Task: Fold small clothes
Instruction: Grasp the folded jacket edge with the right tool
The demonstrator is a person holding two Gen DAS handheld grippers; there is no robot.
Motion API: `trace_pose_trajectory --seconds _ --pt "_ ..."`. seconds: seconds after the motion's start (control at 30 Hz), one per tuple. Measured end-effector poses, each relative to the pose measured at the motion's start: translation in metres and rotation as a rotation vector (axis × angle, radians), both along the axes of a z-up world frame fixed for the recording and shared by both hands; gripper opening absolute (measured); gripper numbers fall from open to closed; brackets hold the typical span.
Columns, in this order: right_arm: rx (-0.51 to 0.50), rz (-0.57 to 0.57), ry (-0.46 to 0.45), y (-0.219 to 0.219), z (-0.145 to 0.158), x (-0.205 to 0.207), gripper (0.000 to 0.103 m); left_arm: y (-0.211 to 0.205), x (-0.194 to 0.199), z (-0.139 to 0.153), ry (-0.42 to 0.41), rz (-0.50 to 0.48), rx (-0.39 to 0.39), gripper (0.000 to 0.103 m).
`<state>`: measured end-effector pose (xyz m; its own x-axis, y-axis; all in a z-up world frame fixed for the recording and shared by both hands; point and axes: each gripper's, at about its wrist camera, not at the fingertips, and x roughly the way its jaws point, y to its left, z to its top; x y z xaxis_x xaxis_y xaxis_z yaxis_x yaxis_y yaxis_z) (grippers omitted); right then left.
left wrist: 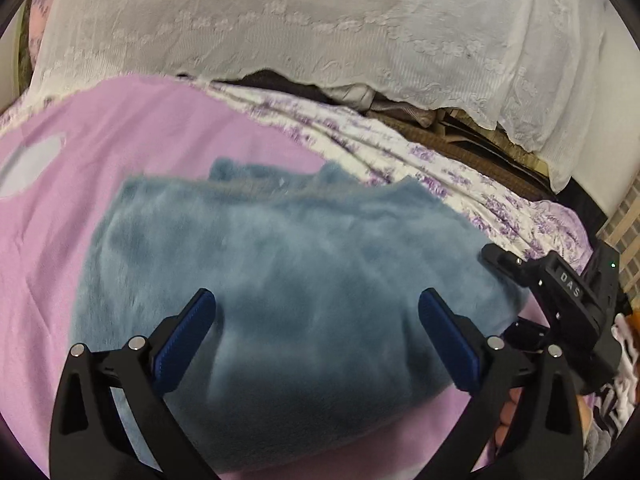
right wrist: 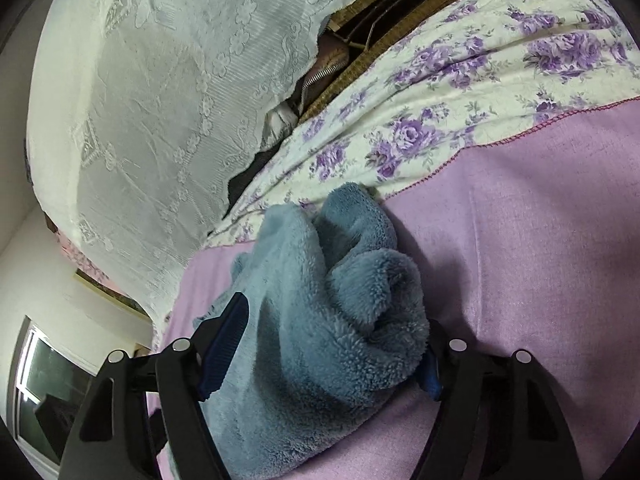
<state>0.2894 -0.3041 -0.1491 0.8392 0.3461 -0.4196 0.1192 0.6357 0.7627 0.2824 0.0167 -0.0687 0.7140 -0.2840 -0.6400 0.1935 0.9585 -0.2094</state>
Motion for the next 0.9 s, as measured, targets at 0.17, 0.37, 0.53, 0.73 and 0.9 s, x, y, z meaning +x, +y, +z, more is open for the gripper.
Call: trace_pose_trajectory --seconds 0.17,0.37,0.53,0.73,0.9 --pt "-0.038 0.015 0.011 0.003 -0.001 0.001 0.074 -0.037 0.019 -0.042 0.050 0.019 0.226 0.099" --pt "-0.114 0.032 0.034 0.015 0.000 0.006 0.075 -0.031 0.015 -0.038 0.039 0.016 0.194 0.099" --pt "-0.133 0.032 0.033 0.016 -0.001 0.008 0.075 -0.030 0.015 -0.037 0.036 0.013 0.183 0.099" --pt "-0.188 0.034 0.058 0.024 0.001 0.011 0.075 -0.025 0.014 -0.037 0.031 0.009 0.154 0.099" --pt "-0.242 0.035 0.084 0.032 0.004 0.017 0.078 -0.023 0.011 -0.036 0.023 0.007 0.141 0.099"
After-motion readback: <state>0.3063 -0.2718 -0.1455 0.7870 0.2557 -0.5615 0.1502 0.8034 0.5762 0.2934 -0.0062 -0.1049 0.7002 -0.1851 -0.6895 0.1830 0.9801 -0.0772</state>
